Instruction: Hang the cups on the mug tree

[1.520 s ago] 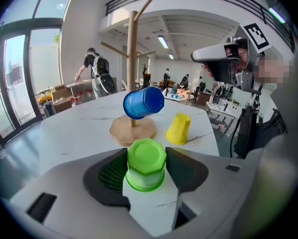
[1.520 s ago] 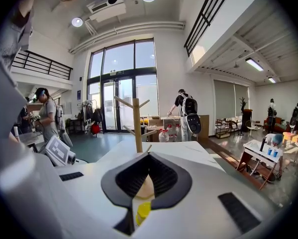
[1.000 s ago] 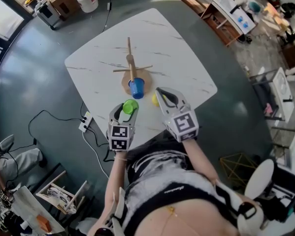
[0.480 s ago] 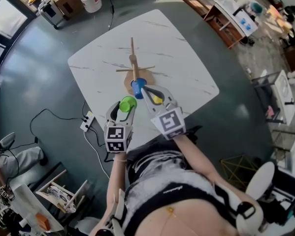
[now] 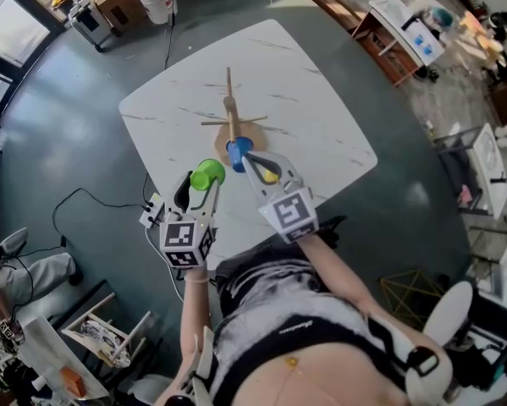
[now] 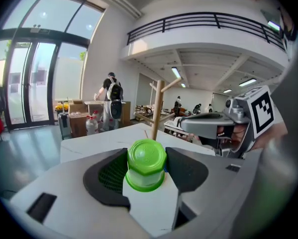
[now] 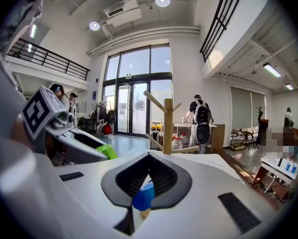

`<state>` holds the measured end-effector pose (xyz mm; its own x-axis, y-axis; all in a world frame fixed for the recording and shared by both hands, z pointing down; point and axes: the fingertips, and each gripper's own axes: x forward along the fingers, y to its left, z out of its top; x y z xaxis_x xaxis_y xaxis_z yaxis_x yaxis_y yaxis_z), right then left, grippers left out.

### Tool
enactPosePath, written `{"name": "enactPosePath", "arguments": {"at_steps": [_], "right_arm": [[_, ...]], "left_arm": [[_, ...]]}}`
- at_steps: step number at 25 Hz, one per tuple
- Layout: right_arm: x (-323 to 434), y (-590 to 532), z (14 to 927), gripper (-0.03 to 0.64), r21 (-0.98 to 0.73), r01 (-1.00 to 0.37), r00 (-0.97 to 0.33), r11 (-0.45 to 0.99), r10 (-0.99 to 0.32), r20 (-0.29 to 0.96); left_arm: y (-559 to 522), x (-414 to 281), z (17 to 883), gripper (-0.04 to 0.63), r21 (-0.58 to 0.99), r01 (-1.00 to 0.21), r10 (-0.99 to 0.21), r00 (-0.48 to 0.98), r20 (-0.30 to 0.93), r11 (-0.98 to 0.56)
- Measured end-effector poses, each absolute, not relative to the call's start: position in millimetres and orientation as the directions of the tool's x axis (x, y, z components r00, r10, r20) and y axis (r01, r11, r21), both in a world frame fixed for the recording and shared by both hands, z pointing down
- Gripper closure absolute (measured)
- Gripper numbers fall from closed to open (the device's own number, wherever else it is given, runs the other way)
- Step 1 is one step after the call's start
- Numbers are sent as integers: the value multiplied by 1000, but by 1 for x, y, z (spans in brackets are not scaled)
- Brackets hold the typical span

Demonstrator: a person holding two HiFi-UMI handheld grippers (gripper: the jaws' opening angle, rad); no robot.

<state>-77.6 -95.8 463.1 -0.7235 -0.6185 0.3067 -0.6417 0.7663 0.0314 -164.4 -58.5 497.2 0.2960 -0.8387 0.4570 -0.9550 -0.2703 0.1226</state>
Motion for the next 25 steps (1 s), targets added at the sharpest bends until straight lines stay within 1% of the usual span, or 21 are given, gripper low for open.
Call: {"name": "enactPosePath", "arguments": {"at_steps": [3, 6, 11, 14, 16, 18, 22, 25], "right_arm": [[-79, -98, 461, 614, 14, -647, -730, 762, -625, 278], [-78, -96, 463, 614, 19, -640, -728, 769, -614, 306], [-80, -94, 465, 614, 21, -632, -731, 775, -604, 318], [-82, -96, 461, 614, 14, -636, -737, 771, -614, 283], [-83, -98, 458, 614, 12, -640, -740, 769, -620, 262], [-82, -98, 461, 614, 3, -643, -736, 766, -618, 275], [-80, -95, 468, 614, 8, -635, -734, 773, -606, 307], [-80, -96, 469, 614, -6, -642, -733, 766, -612, 297]], "left_arm": [[-66, -175, 478, 354, 143, -954, -862, 299, 409, -264], [-77, -183, 458, 354, 142, -952, -881, 304, 362, -270], [-94, -194, 430, 354, 139, -951, -905, 306, 295, -276], [-102, -196, 416, 354, 106, -952, -912, 307, 272, -288], [-109, -193, 408, 354, 124, -946, -913, 323, 249, -301], [-115, -190, 404, 354, 150, -937, -912, 342, 228, -315], [-128, -184, 405, 354, 164, -926, -903, 370, 221, -339], [-137, -180, 412, 354, 170, -919, -893, 388, 230, -356]]}}
